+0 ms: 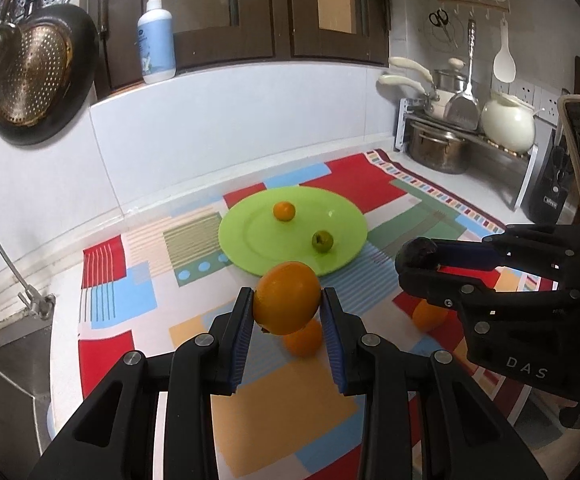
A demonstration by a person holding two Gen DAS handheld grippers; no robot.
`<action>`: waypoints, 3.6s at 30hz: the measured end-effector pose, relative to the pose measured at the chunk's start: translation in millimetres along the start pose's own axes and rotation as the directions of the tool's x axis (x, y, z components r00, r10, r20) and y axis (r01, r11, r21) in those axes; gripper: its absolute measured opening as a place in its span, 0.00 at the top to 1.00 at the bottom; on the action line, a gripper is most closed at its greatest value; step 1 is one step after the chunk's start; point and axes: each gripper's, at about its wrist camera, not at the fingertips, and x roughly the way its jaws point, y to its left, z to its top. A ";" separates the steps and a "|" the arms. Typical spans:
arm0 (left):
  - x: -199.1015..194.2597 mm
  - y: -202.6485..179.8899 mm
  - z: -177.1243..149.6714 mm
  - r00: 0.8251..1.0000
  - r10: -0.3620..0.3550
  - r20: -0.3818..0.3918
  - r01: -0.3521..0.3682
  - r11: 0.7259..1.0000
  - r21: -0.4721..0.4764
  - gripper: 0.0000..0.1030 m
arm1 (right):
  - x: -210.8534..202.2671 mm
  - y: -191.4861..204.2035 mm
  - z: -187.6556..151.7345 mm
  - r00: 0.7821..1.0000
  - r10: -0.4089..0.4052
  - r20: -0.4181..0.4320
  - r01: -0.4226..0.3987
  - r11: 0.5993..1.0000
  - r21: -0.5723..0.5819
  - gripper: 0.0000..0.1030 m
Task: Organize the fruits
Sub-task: 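Carry the orange with the left tool while the right tool carries the plum to the plate, then open the left tool over the plate while the right tool releases the plum there, then withdraw both open tools from the plate toward the remaining fruits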
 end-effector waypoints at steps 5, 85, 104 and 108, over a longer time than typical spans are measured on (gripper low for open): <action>5.4 -2.6 13.5 1.000 0.009 0.009 -0.009 1.000 -0.006 0.68 | -2.9 -12.3 10.0 1.000 0.003 0.028 -0.003 1.000 -0.002 0.70; 195.9 45.8 87.5 0.984 -0.006 -0.180 -0.007 0.997 -0.071 0.52 | 187.6 -105.7 98.6 0.981 0.009 -0.196 0.013 0.994 0.111 0.63; 93.5 33.4 86.8 0.999 0.003 -0.040 -0.005 0.999 -0.039 0.40 | 87.1 -84.9 91.4 0.999 -0.028 -0.043 0.033 0.992 0.121 0.54; 72.7 28.0 82.9 1.000 0.002 -0.018 -0.002 1.000 -0.026 0.39 | 65.4 -78.3 84.7 0.999 -0.033 -0.019 0.035 0.992 0.118 0.54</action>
